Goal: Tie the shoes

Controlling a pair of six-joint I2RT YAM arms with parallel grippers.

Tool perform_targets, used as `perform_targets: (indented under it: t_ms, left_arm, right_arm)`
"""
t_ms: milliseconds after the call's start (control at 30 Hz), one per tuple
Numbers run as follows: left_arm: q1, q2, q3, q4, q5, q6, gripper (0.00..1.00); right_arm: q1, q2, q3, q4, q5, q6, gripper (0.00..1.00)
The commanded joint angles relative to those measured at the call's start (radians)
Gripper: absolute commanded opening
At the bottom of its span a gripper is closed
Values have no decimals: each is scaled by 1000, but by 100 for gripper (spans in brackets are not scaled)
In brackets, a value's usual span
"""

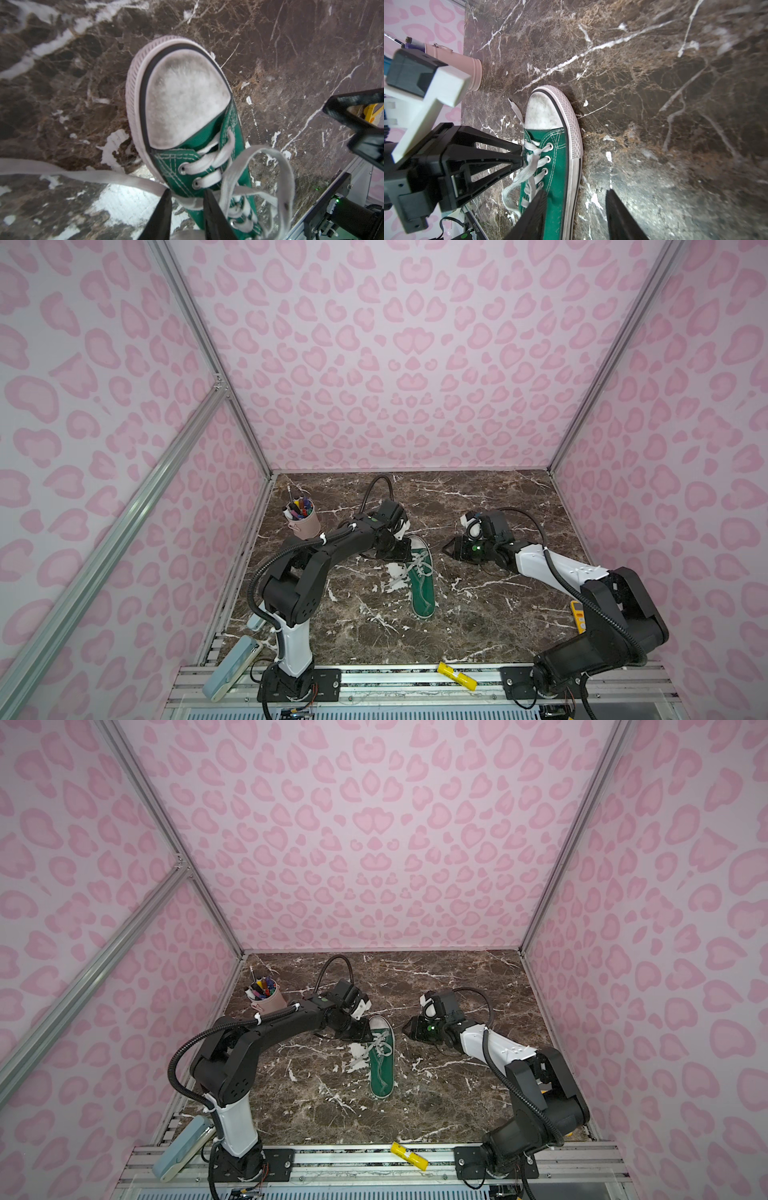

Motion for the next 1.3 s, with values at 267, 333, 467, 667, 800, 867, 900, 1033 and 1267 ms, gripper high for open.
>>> perform_targets:
  t_ms: [267,333,467,667,800,867,900,1033,1267]
  left_arm:
    - [1,-13,-14,26,5,-5,13]
    - [0,-21,-15,25,5,-5,11]
    - [-1,-34,-27,26,11,-7,9]
    - [-4,-64,-29,22,10,-14,8]
    - [-6,-68,-29,18,14,-20,7]
    - [-6,-65,-29,16,17,-22,6]
    - [-7,-65,-29,17,18,-22,6]
    - [-9,-67,-29,17,17,-24,6]
    - [-9,-72,-28,17,16,-25,5]
  right_arm:
    - [-5,-13,-15,-12,-2,-13,48]
    - [-5,-15,-18,-10,-2,-12,48]
    - [-5,-16,-23,-4,-9,-6,48]
    - [24,-27,-12,-1,-9,20,48]
    - [58,-72,-20,67,-7,97,46]
    - [73,-84,-16,99,-15,138,44]
    - [81,-86,-15,108,-22,154,42]
    - [117,-65,-27,196,-60,228,36]
    - [160,12,-54,364,-129,327,29]
